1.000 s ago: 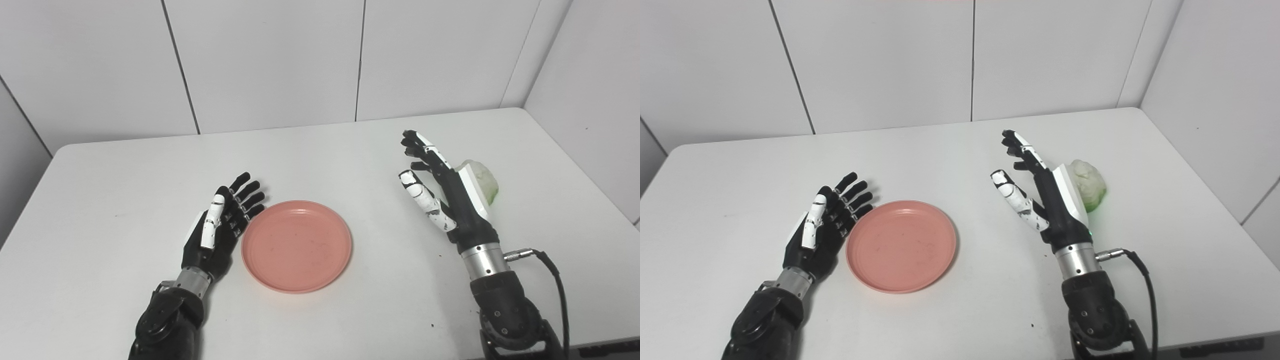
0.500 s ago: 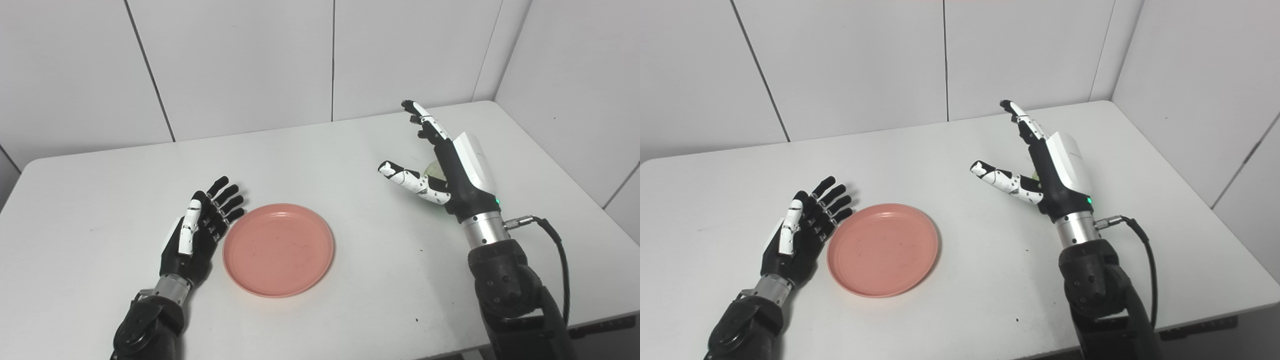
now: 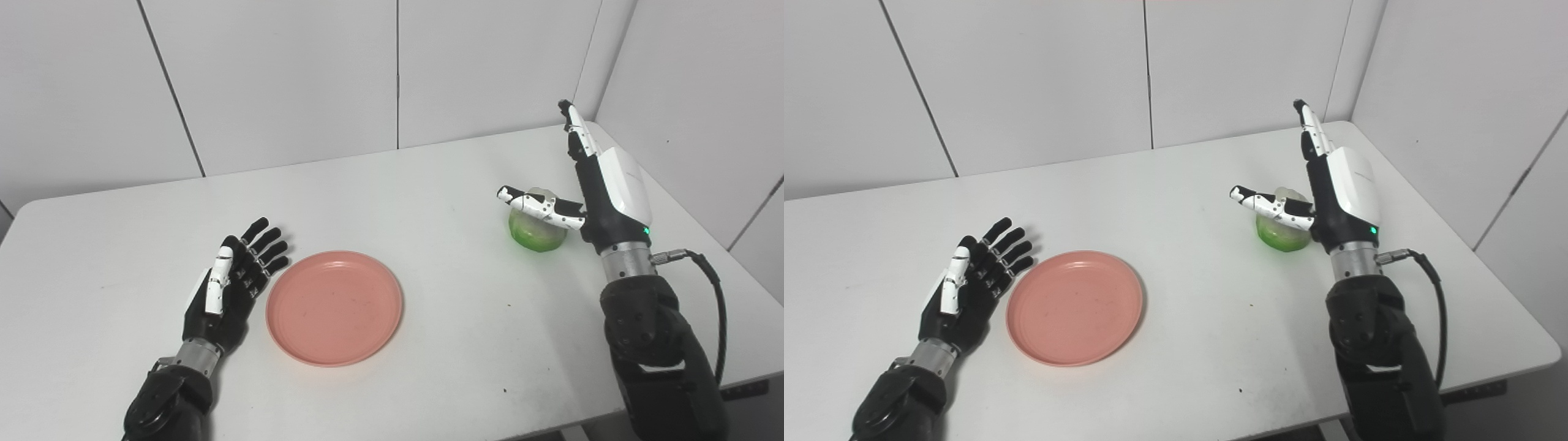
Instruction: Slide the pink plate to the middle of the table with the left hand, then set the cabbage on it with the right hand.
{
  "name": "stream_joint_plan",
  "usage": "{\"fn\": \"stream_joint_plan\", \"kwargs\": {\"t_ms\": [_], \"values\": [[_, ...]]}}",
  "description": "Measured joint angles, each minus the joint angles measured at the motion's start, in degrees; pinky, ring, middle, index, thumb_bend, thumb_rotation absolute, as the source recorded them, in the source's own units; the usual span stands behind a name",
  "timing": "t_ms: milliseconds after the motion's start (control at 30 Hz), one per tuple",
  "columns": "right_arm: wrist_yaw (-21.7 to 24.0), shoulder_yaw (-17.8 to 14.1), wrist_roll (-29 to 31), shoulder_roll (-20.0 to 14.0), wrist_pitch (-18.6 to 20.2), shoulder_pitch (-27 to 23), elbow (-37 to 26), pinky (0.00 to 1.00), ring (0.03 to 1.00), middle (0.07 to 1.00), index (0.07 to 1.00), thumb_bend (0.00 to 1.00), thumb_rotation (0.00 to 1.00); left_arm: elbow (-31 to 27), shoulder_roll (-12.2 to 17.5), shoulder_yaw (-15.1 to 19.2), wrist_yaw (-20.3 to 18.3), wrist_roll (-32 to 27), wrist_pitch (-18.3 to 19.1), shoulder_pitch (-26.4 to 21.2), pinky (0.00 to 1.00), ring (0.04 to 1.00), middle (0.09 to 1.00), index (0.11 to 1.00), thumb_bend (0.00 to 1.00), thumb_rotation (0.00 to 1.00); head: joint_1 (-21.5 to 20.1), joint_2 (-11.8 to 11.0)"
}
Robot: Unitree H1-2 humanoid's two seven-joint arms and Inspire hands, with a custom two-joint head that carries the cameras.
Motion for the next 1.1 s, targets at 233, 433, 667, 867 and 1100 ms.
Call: {"fn": "stream_joint_plan", "kwargs": {"t_ms": [233, 433, 667, 867, 1100], "values": [[0.00, -0.58, -0.31, -0.91, 3.07, 0.01, 1.37, 0.80, 0.932, 0.992, 1.000, 1.00, 0.63, 0.50, 0.26, 0.23, -0.28, -0.18, -0.04, -0.24, 0.85, 0.865, 0.880, 0.865, 0.48, 1.00, -0.35, 0.09], [-0.01, -0.76, 0.43, -0.98, 4.23, 0.08, 3.45, 0.80, 0.934, 0.994, 1.000, 1.00, 0.59, 0.71, 0.62, 0.42, -0.47, -0.23, -0.17, -0.31, 0.84, 0.865, 0.881, 0.866, 0.48, 1.00, -0.79, 0.26], [0.01, 0.08, 0.06, -1.20, 5.28, -0.07, 6.85, 0.77, 0.918, 0.988, 1.000, 1.00, 0.61, 1.09, 1.08, 0.58, -0.85, -0.25, -0.37, -0.46, 0.84, 0.862, 0.880, 0.865, 0.48, 1.00, -1.23, 0.62], [-0.76, 0.98, -0.23, -0.92, 6.32, -0.42, 9.32, 0.78, 0.919, 0.985, 1.000, 1.00, 0.57, 1.10, 1.53, 0.91, -1.26, -0.29, -0.38, -0.43, 0.84, 0.859, 0.877, 0.862, 0.48, 1.00, -1.41, 0.97], [-2.42, 2.04, 0.49, 0.46, 6.32, -2.48, 12.82, 0.78, 0.913, 0.977, 1.000, 1.00, 0.56, 1.03, 1.72, 1.26, -1.50, -0.37, -0.37, -0.37, 0.84, 0.862, 0.881, 0.866, 0.48, 1.00, -1.58, 1.32]]}}
